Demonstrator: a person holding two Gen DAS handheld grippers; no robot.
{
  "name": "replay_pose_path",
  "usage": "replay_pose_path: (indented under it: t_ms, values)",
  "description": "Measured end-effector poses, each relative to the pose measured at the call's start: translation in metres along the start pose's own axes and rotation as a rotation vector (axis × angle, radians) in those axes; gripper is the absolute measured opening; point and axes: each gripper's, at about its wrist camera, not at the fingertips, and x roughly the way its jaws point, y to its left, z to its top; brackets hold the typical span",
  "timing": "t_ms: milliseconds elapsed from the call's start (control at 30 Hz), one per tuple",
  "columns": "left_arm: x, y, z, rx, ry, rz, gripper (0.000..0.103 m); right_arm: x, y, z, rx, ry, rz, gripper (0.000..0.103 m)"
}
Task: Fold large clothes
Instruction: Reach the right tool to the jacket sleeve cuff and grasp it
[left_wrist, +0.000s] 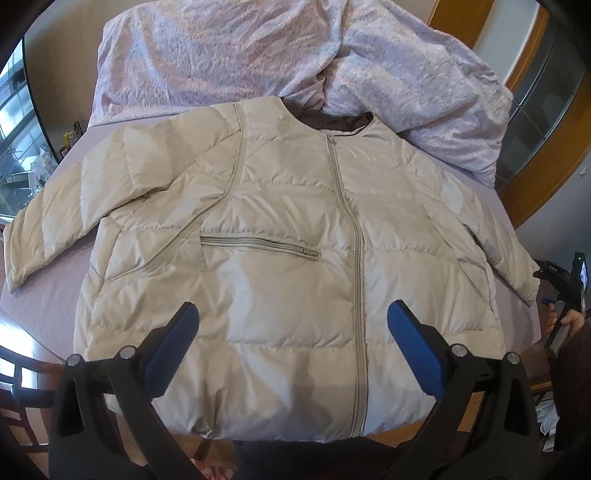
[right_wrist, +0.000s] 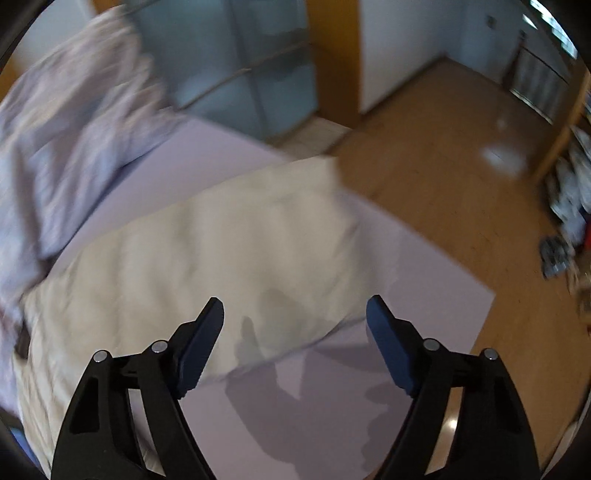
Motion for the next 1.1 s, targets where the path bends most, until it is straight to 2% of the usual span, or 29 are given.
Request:
replay_pose_path:
  t_ms: [200, 267, 467, 567, 633, 700, 800, 900, 1100]
  values:
    - [0.009, -0.01, 0.006, 0.009, 0.019, 0.023, 0.101, 0.033, -0.031, 0.023, 0.102, 0.064, 0.026, 0.076]
    - [0.01, -0.013, 0.007, 0.007, 0.021, 0.023, 0.101, 0.038, -0.032, 0.023, 0.1, 0.081, 0.029, 0.074]
    - [0.012, -0.016, 0.008, 0.008, 0.024, 0.026, 0.101, 0.05, -0.029, 0.025, 0.097, 0.122, 0.109, 0.064]
    - [0.012, -0.017, 0.008, 0.006, 0.024, 0.026, 0.101, 0.049, -0.023, 0.022, 0.066, 0.123, 0.106, 0.064]
    - [0.012, -0.017, 0.008, 0.005, 0.021, 0.025, 0.101, 0.049, -0.023, 0.021, 0.057, 0.121, 0.106, 0.055]
    - [0.012, -0.017, 0.008, 0.001, 0.018, 0.028, 0.101, 0.05, -0.021, 0.021, 0.042, 0.129, 0.141, 0.034]
    - [0.011, -0.016, 0.007, -0.007, 0.015, 0.034, 0.101, 0.046, -0.016, 0.021, 0.024, 0.127, 0.155, 0.021]
    - [0.008, -0.011, 0.006, -0.02, 0.007, 0.044, 0.101, 0.041, -0.011, 0.024, 0.017, 0.116, 0.151, 0.017]
    - [0.004, 0.006, 0.008, -0.048, -0.007, 0.079, 0.101, 0.014, 0.002, 0.03, 0.014, 0.063, 0.182, 0.015]
